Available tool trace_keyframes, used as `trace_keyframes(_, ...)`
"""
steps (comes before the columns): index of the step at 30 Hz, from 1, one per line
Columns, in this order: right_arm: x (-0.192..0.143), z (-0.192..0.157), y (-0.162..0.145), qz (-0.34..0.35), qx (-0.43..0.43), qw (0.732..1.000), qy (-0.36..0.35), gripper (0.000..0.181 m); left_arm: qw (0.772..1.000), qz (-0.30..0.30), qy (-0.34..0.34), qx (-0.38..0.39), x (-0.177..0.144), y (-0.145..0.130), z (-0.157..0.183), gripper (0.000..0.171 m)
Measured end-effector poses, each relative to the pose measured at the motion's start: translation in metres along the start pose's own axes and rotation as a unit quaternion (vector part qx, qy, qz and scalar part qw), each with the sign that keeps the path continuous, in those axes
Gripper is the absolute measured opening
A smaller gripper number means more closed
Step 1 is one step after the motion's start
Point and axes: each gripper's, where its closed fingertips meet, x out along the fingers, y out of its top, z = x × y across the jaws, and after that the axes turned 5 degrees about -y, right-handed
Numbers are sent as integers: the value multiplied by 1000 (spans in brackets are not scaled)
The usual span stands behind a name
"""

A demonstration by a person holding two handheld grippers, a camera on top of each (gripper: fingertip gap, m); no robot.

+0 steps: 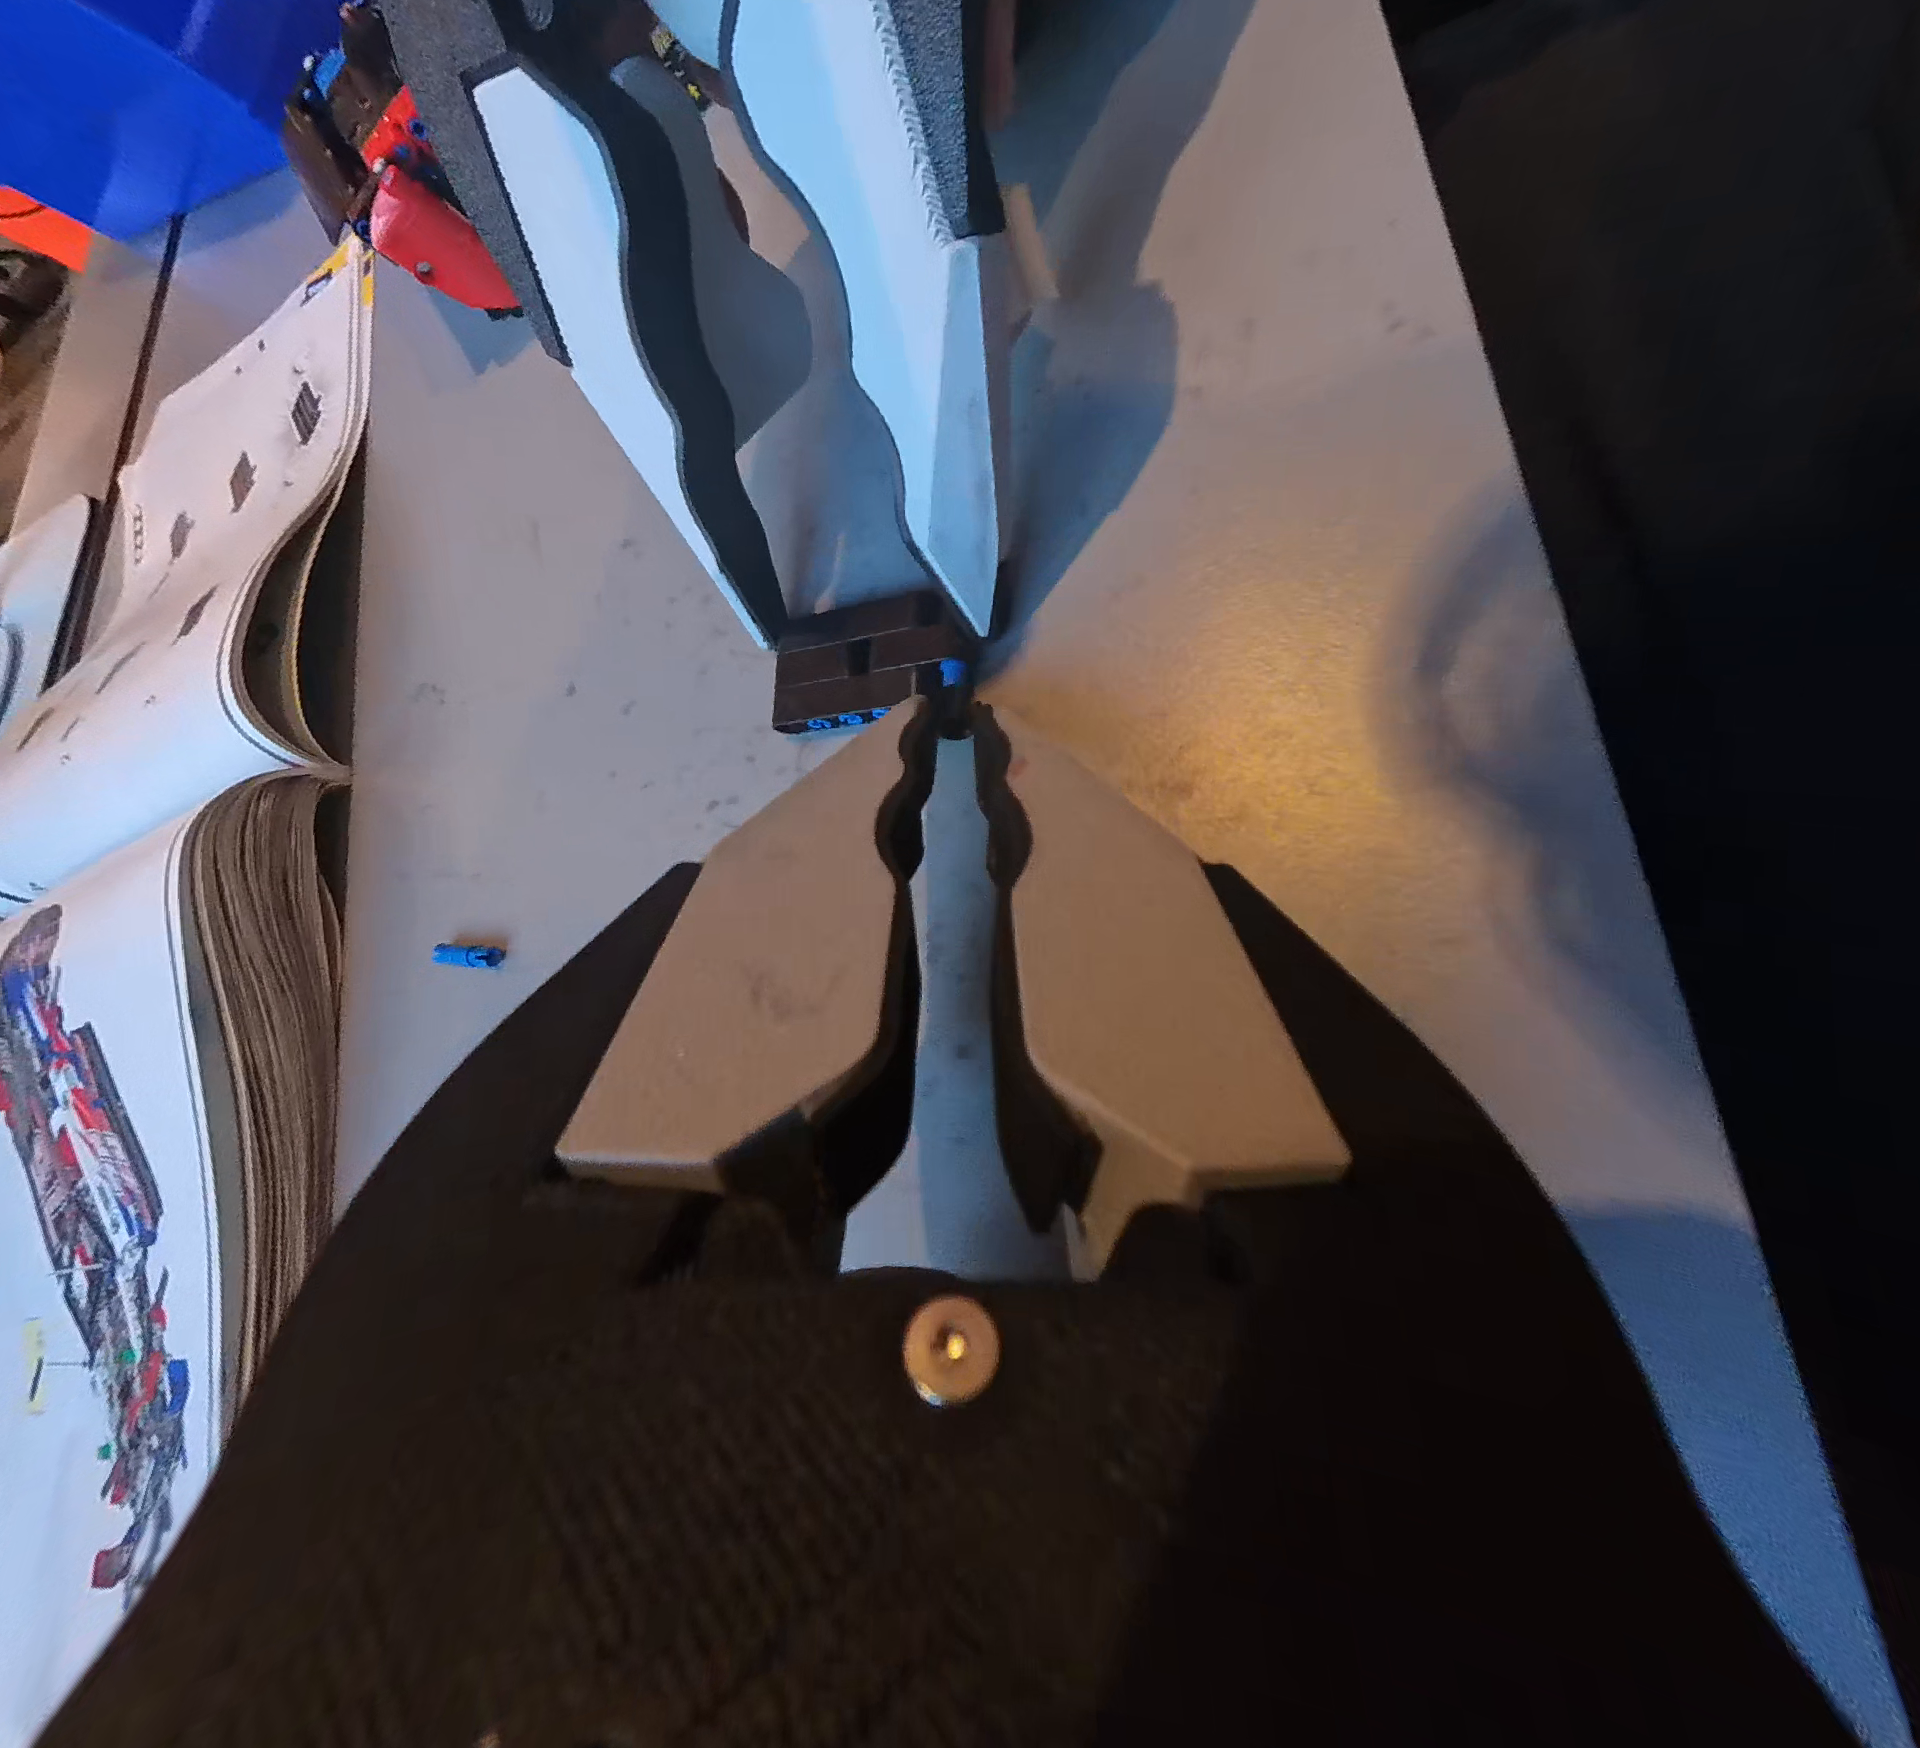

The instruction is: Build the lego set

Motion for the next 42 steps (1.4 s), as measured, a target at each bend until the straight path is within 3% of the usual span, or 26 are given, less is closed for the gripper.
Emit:
trace_keyframes(12,4,-4,4,1,2,999,34,49,997,19,-63,-39,-3,-1,4,4)
trace_keyframes(16,6,-2,9,6,38,999,26,49,998,16,-46,-27,-2,-1,2,5)
trace_keyframes(21,2,-1,5,1,-10,1000,-13,59,999,8,-27,-27,-1,-3,-2,5)
trace_keyframes(26,-9,-1,-1,6,3,1000,-23,48,1000,6,-17,-18,-1,-3,-2,5)
trace_keyframes(33,0,-2,1,-3,20,1000,-19,51,999,15,-31,-6,-1,-1,1,4)
trace_keyframes(42,2,-1,6,10,53,998,36,50,999,27,6,38,-3,4,-2,4)
